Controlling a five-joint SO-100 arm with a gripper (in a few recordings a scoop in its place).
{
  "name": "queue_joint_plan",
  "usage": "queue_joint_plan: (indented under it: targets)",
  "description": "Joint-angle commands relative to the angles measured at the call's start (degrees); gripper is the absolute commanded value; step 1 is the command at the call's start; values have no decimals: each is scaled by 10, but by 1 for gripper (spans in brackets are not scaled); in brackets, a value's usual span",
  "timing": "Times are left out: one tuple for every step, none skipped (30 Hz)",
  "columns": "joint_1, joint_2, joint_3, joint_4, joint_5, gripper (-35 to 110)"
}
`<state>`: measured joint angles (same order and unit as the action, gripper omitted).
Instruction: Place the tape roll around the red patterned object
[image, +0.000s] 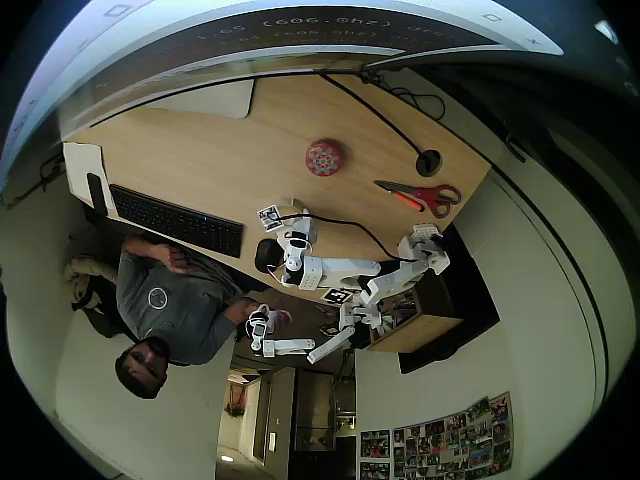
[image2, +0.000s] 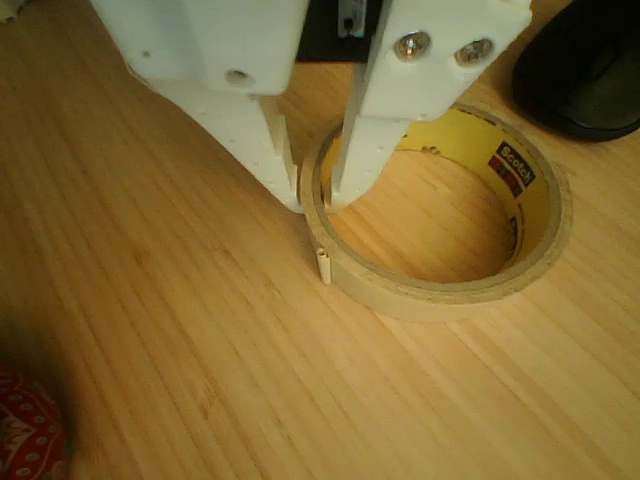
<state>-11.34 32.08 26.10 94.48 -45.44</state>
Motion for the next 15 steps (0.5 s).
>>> queue_joint_plan:
  targets:
    - [-5, 26, -19, 14, -23, 0]
    - [-5, 35, -16, 15, -28, 0]
    - [-4, 46, -9, 15, -35, 0]
    - [-4, 61, 3, 15, -40, 0]
    - [-4, 76, 12, 15, -46, 0]
    - [-4, 92, 21, 15, -51, 0]
    - [-4, 108, 33, 15, -54, 0]
    - [-4, 124, 44, 15, -60, 0]
    - [-4, 139, 52, 15, -66, 0]
    - [-4, 152, 60, 15, -73, 0]
    - [-5, 166, 68, 15, -76, 0]
    - [-5, 180, 72, 15, -77, 0]
    - [-6, 191, 75, 15, -82, 0]
    - [-6, 200, 72, 16, -86, 0]
    - [-6, 210, 74, 16, -90, 0]
